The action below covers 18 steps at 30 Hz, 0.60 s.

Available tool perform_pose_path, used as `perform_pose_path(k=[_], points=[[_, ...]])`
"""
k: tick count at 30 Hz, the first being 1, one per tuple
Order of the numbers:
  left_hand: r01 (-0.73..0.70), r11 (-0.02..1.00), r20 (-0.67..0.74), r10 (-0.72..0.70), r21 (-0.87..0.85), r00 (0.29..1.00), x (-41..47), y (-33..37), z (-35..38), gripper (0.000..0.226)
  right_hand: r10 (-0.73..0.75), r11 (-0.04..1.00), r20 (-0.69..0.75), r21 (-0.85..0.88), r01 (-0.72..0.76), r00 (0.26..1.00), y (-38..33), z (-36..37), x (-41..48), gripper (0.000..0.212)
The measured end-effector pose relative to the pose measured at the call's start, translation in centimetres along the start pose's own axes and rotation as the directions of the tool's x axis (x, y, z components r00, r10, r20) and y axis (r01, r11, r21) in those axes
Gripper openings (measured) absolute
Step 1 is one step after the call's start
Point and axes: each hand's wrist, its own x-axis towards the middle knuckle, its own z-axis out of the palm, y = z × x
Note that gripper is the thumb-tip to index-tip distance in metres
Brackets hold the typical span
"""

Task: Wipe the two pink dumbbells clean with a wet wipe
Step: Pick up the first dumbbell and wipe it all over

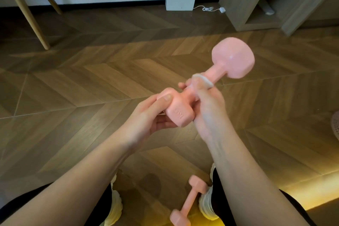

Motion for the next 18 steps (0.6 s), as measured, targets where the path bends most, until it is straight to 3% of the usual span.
perform_pose_path(k=[3, 7, 11, 15, 17, 18], points=[[-0.094, 0.994, -0.052, 0.097, 0.046, 0.994, 0.1, 0.1, 0.0, 0.049, 0.057, 0.988, 0.081, -0.148, -0.045, 0.995, 0.7, 0.5, -0.1, 0.013], [-0.306, 0.919, -0.083, 0.336, 0.249, 0.938, -0.1, -0.5, -0.5, 0.054, 0.076, 0.997, 0.086, -0.020, -0.074, 0.993, 0.1, 0.7, 0.2, 0.010], [-0.479, 0.665, 0.035, 0.564, 0.574, 0.825, -0.1, -0.9, -1.0, 0.069, 0.036, 0.985, 0.008, 0.168, -0.037, 0.999, -1.5, -0.2, 0.7, 0.015], [-0.598, 0.414, 0.200, 0.683, 0.687, 0.703, 0.3, -0.9, -1.4, 0.072, 0.105, 0.874, -0.145, 0.486, -0.021, 0.984, -2.7, -1.0, 1.1, 0.013], [-0.593, 0.443, 0.203, 0.660, 0.673, 0.724, 0.5, -0.9, -1.3, 0.074, 0.117, 0.822, -0.163, 0.569, -0.003, 0.980, -2.5, -1.1, 1.3, 0.023], [-0.543, 0.561, 0.151, 0.596, 0.625, 0.789, 0.6, -1.0, -1.2, 0.075, 0.112, 0.815, -0.159, 0.579, 0.001, 0.981, -2.3, -1.2, 1.3, 0.023]])
